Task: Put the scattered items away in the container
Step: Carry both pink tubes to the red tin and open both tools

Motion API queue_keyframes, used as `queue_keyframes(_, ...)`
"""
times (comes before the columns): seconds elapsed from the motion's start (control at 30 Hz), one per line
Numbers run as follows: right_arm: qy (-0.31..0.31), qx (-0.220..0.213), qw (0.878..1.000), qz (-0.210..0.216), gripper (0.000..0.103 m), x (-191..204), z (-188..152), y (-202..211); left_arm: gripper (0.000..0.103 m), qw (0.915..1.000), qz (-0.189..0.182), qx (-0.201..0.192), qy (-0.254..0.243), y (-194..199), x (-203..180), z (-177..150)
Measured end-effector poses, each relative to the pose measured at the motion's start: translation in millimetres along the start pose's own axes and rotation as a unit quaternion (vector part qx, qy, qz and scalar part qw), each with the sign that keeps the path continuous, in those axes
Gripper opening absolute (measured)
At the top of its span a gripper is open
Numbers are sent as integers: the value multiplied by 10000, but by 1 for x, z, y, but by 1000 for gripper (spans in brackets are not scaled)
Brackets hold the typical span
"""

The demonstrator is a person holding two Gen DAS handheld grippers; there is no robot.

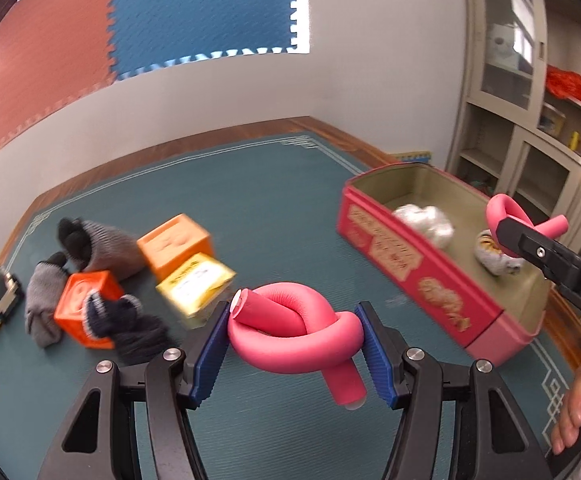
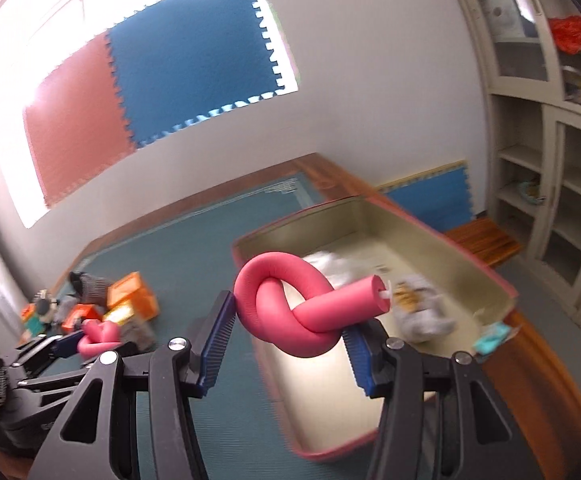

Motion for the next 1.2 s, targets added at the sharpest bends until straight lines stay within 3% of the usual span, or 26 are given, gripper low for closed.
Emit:
queue_keyframes(0.07,-29,-70,9999,-139,62,-8,1,2,64,10000,-27,7,-33,-2,-5,3)
queue_keyframes(0.13,-97,-188,9995,-213,76,-15,1,3,64,10000,-44,22,-62,-4,-10,5)
queue_keyframes(0.43,-539,-943,9924,-577,76,-38,3,22,64,9993,-204,-162,-282,0,-41,30)
queue_keyframes(0.6,-809,-1255,9855,-802,76,-53,3,33,64,9976,-539,-152,-406,-9,-69,44)
queue_keyframes(0.93,-952,-1339,9826,-870,76,-62,4,37,64,9922,-1139,-7,-506,-31,-110,59)
queue_keyframes(0.97,-950,-1320,9829,-859,76,-62,4,36,65,9917,-1184,5,-498,-33,-112,59)
queue_keyframes(1.07,-947,-1321,9830,-852,76,-62,4,36,84,9901,-1319,40,-472,-37,-118,61)
queue_keyframes(1.2,-951,-1365,9823,-864,76,-61,3,39,84,9917,-1240,-6,-330,-37,-112,64)
Point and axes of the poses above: each gripper's, at about its wrist camera, not at the fingertips, and y roughly against the way its jaws point, x to its left, z to its top, the point moved 1 cm from there along -y, roughly the way its jaws point, and after that the axes turned 9 degrees about z, right-handed, at the moved point
